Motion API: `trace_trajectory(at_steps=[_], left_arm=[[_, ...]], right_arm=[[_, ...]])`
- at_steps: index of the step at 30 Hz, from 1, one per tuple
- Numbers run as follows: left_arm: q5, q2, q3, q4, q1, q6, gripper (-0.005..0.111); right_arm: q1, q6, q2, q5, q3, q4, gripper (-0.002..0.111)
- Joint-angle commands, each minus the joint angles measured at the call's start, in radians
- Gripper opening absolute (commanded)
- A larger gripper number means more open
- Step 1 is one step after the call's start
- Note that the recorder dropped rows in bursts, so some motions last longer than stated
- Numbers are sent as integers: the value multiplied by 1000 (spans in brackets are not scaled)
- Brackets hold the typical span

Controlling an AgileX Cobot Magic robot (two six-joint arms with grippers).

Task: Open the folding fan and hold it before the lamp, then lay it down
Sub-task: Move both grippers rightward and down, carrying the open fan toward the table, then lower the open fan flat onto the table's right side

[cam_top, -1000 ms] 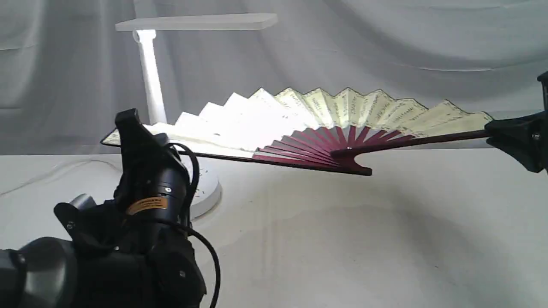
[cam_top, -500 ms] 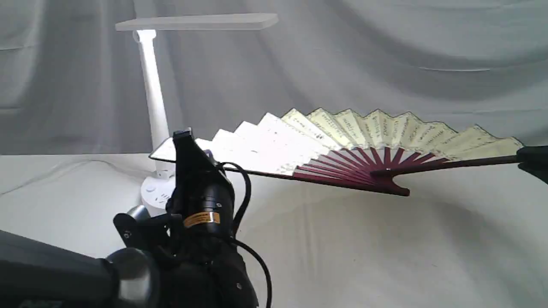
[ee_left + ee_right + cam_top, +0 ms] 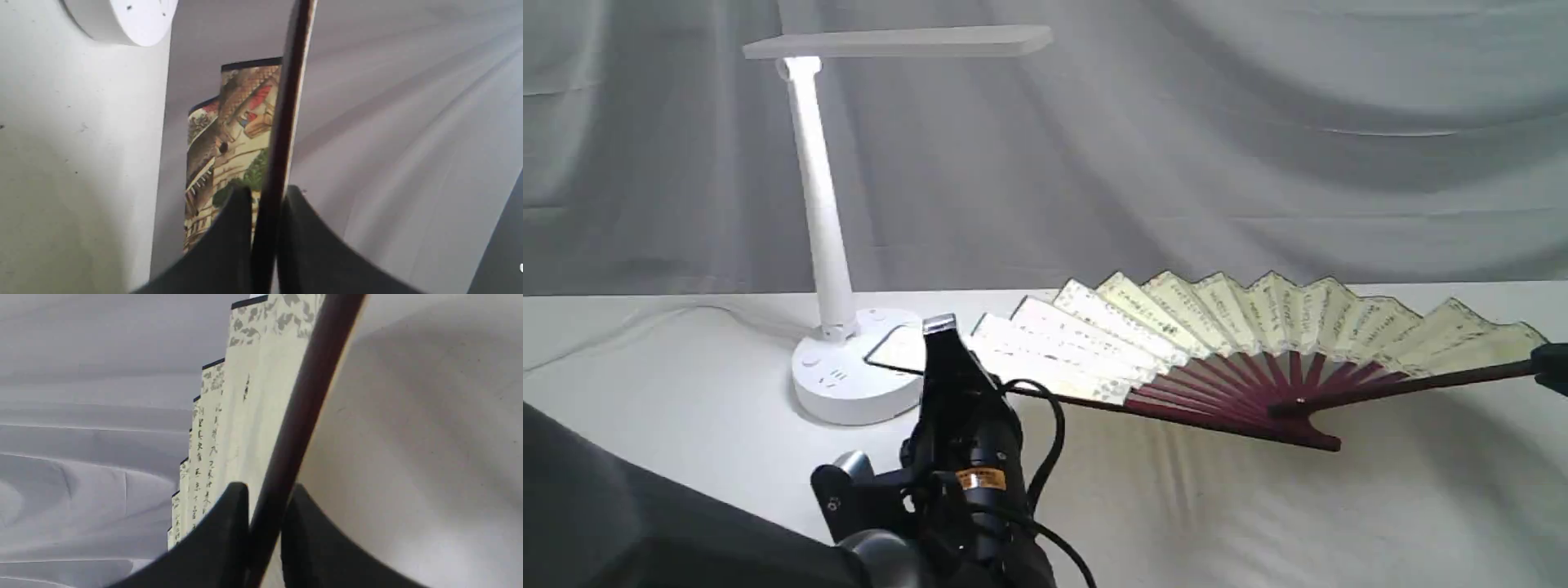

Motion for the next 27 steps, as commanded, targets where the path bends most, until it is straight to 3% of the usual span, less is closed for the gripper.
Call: trace_trajectory(at_steps=[1, 19, 27], left_arm=[[10, -1, -14, 15, -12, -44, 0], [66, 55, -14, -36, -25, -36, 1], [66, 57, -14, -41, -34, -36, 11]], right_arm=[[1, -50, 24, -2, 7, -55, 0], [1, -77, 109, -27, 83, -35, 0], [1, -77, 109, -51, 83, -13, 0]])
